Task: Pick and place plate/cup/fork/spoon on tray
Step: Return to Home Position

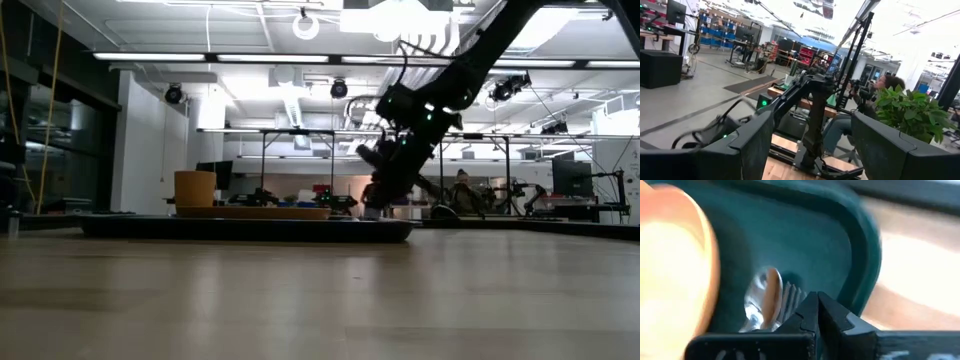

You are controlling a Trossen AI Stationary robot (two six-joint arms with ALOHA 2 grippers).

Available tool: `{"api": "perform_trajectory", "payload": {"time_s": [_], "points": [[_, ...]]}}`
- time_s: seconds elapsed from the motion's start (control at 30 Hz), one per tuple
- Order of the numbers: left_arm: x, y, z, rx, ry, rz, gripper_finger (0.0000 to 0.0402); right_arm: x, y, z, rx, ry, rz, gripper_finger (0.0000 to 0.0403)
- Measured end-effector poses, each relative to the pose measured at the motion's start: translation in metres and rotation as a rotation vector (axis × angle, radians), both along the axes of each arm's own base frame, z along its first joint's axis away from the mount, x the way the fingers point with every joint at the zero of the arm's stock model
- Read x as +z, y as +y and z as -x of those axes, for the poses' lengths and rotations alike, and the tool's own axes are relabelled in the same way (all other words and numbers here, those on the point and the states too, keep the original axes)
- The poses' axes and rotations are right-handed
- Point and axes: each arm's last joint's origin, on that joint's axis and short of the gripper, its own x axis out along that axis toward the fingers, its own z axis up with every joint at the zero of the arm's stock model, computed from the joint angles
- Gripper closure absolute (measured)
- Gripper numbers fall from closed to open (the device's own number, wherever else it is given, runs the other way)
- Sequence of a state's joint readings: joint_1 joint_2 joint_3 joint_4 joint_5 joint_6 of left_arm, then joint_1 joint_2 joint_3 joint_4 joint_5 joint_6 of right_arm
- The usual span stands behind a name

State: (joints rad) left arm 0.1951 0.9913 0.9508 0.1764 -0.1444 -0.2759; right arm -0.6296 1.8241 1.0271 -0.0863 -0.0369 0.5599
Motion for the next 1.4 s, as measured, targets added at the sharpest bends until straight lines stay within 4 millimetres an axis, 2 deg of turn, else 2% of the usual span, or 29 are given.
{"api": "perform_trajectory", "payload": {"time_s": [0.17, 0.27, 0.43, 0.63, 0.8, 0.97, 1.1, 1.4], "points": [[0.003, -0.001, 0.005, 0.006, 0.001, -0.03, 0.0151, 0.041, 0.001, 0.017, 0.064, -0.021, 0.096, 0.0403], [0.0, -0.001, 0.009, 0.016, 0.067, -0.077, 0.0151, 0.075, 0.015, 0.03, 0.189, -0.071, 0.117, 0.0403], [-0.002, 0.001, 0.023, 0.012, 0.152, -0.12, 0.0151, 0.136, 0.07, 0.047, 0.383, -0.194, 0.191, 0.0403], [0.004, 0.001, 0.043, -0.003, 0.136, -0.128, 0.0151, 0.202, 0.141, 0.073, 0.537, -0.477, 0.332, 0.0403], [0.01, -0.002, 0.054, -0.003, 0.093, -0.124, 0.0151, 0.243, 0.179, 0.096, 0.636, -0.753, 0.469, 0.0403], [0.01, -0.004, 0.053, -0.024, 0.058, -0.036, 0.0151, 0.256, 0.197, 0.106, 0.692, -0.802, 0.639, 0.0403], [0.005, -0.008, 0.046, -0.064, 0.072, 0.016, 0.0151, 0.255, 0.201, 0.105, 0.683, -0.79, 0.648, 0.0403], [0.007, -0.022, 0.041, -0.144, 0.049, -0.004, 0.0151, 0.254, 0.204, 0.102, 0.703, -0.79, 0.638, 0.0403]]}}
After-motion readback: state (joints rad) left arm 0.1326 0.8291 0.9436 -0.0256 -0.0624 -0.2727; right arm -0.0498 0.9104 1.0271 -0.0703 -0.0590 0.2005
